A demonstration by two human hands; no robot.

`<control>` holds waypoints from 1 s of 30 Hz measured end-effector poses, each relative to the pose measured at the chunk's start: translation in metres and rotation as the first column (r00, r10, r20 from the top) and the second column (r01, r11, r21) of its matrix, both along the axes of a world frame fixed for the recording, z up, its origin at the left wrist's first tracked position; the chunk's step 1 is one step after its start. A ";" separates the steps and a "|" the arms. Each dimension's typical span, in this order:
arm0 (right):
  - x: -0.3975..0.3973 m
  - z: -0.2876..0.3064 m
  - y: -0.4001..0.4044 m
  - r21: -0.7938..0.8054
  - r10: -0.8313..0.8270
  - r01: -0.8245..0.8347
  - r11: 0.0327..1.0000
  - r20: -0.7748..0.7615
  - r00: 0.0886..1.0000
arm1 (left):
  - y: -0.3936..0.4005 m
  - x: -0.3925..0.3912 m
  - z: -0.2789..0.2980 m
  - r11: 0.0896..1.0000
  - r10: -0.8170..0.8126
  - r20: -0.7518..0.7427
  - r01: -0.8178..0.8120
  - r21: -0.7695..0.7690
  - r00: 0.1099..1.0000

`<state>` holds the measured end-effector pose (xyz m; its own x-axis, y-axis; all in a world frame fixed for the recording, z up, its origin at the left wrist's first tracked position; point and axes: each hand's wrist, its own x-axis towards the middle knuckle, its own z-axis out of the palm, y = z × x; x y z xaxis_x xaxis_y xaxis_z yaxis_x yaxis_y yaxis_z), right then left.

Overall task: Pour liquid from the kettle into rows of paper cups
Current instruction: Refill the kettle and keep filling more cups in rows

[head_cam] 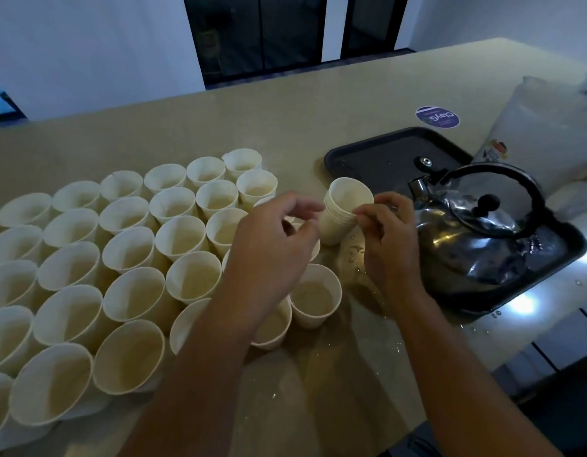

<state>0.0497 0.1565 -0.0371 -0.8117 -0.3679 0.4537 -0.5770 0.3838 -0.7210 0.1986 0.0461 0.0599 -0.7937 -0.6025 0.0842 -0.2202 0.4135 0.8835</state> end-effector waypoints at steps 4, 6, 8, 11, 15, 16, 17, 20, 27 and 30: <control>0.002 0.015 0.003 -0.148 0.048 -0.037 0.988 0.066 0.997 | -0.002 -0.005 0.005 1.000 0.007 -0.015 -0.007 -0.013 1.000; 0.003 0.032 0.007 -0.151 0.075 -0.064 0.987 0.064 0.995 | 0.001 0.000 0.001 0.999 0.008 -0.013 -0.008 -0.039 1.000; 0.007 0.050 0.011 -0.166 0.089 -0.082 0.983 0.032 0.996 | 0.005 0.003 -0.006 0.998 -0.033 -0.013 0.033 -0.049 0.999; 0.020 0.073 0.017 -0.230 0.100 -0.103 0.968 -0.026 0.995 | 0.008 0.002 -0.009 0.993 -0.098 -0.004 0.097 -0.061 0.995; 0.033 0.090 0.022 -0.301 0.171 -0.177 0.937 -0.048 0.984 | 0.011 -0.005 -0.004 0.990 -0.121 -0.058 0.116 -0.079 0.991; 0.035 0.093 0.023 -0.336 0.201 -0.199 0.921 -0.030 0.979 | 0.012 -0.006 -0.004 0.989 -0.129 -0.071 0.123 -0.083 0.989; 0.036 0.094 0.023 -0.369 0.235 -0.219 0.903 -0.003 0.972 | 0.013 -0.008 -0.004 0.988 -0.133 -0.086 0.126 -0.090 0.987; 0.038 0.097 0.023 -0.411 0.331 -0.271 0.870 0.081 0.940 | 0.015 -0.009 -0.005 0.987 -0.104 -0.137 0.085 -0.133 0.985; 0.028 0.101 0.028 -0.342 0.450 -0.386 0.857 0.130 0.884 | 0.012 -0.003 -0.003 0.980 -0.062 -0.137 0.035 -0.198 0.989; 0.028 0.104 0.028 -0.321 0.473 -0.416 0.851 0.123 0.873 | 0.013 -0.001 0.000 0.980 -0.069 -0.137 0.041 -0.197 0.988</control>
<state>0.0774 0.1845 0.0667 -0.6716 -0.5926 0.4447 -0.4783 -0.1117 -0.8711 0.1975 0.0592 0.0598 -0.7964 -0.5198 0.3091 -0.0700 0.5869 0.8066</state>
